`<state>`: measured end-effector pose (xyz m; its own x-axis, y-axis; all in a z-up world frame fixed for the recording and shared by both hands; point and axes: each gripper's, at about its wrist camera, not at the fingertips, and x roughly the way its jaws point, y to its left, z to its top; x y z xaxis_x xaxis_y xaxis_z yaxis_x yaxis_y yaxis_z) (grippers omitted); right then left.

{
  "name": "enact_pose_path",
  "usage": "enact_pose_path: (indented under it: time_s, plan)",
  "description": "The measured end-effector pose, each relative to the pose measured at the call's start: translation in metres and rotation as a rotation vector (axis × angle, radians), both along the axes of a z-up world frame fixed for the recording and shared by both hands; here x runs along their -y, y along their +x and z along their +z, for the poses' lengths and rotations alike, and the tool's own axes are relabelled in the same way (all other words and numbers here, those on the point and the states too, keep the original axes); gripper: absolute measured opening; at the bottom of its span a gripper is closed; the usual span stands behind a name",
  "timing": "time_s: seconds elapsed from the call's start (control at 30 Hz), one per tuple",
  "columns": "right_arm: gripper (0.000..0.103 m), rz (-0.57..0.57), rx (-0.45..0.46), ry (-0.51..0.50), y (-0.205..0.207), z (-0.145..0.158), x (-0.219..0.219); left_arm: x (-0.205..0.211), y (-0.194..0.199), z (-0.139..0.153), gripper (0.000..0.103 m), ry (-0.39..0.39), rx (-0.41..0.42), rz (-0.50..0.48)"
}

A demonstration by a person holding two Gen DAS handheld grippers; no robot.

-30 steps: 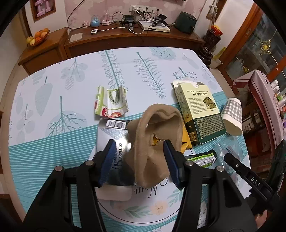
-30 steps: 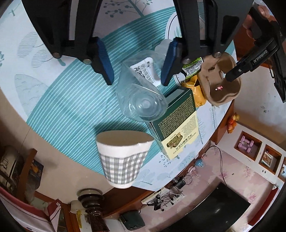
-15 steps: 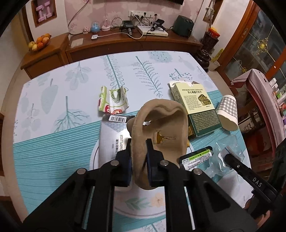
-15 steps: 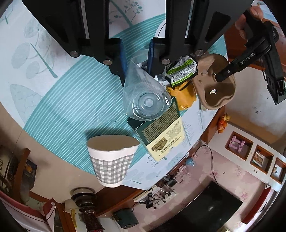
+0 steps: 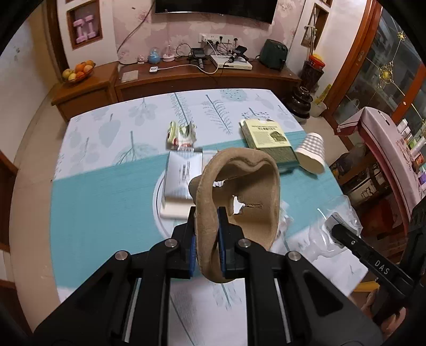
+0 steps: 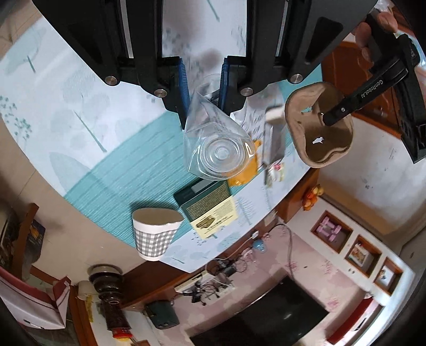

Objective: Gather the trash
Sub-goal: 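Lift the cup holder and plastic cup and carry them down toward the bin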

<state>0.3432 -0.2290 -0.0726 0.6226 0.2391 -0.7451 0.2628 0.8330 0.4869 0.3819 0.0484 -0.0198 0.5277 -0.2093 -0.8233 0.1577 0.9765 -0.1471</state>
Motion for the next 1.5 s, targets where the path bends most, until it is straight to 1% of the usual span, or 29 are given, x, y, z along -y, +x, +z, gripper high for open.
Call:
enact_pose_path:
  time_s: [0.17,0.37,0.57,0.63,0.77,0.93,0.97,1.03,1.1,1.2,1.3,1.37,1.43,1.5]
  plan:
    - [0.019,0.077,0.025,0.003,-0.058,0.020,-0.003,0.005,-0.075,0.020,0.010,-0.012,0.028,0.044]
    - [0.019,0.179,0.049,-0.013,-0.139,0.039,0.005,0.024,-0.169,0.032,0.010,-0.027,0.048,0.086]
    - [0.019,0.257,0.056,-0.023,-0.211,0.046,0.022,0.054,-0.265,0.028,0.010,-0.034,0.043,0.117]
    - [0.019,0.282,0.048,-0.024,-0.237,0.043,0.028,0.064,-0.292,0.024,0.010,-0.032,0.035,0.113]
    - [0.019,0.305,0.017,-0.019,-0.271,0.034,0.039,0.083,-0.338,0.011,0.010,-0.008,0.007,0.097]
    - [0.019,0.305,-0.045,-0.004,-0.308,0.008,0.054,0.097,-0.362,-0.007,0.010,0.010,-0.026,0.059]
    - [0.019,0.300,-0.058,-0.004,-0.313,0.002,0.056,0.102,-0.371,-0.014,0.010,0.020,-0.033,0.043]
    - [0.019,0.285,-0.094,0.011,-0.324,-0.016,0.063,0.108,-0.376,-0.026,0.010,0.042,-0.047,0.021]
    - [0.019,0.271,-0.124,0.018,-0.327,-0.030,0.065,0.110,-0.378,-0.040,0.010,0.048,-0.066,0.008]
    - [0.019,0.251,-0.169,0.021,-0.337,-0.060,0.067,0.113,-0.384,-0.071,0.010,0.057,-0.100,-0.009]
    - [0.019,0.245,-0.209,-0.012,-0.343,-0.090,0.063,0.114,-0.386,-0.102,0.010,0.079,-0.113,-0.028]
    - [0.019,0.239,-0.237,-0.027,-0.345,-0.114,0.061,0.115,-0.387,-0.129,0.010,0.094,-0.122,-0.044]
    - [0.019,0.230,-0.265,-0.030,-0.345,-0.142,0.059,0.113,-0.384,-0.150,0.010,0.101,-0.134,-0.053]
    - [0.019,0.223,-0.289,-0.036,-0.343,-0.170,0.056,0.112,-0.380,-0.180,0.010,0.103,-0.146,-0.058]
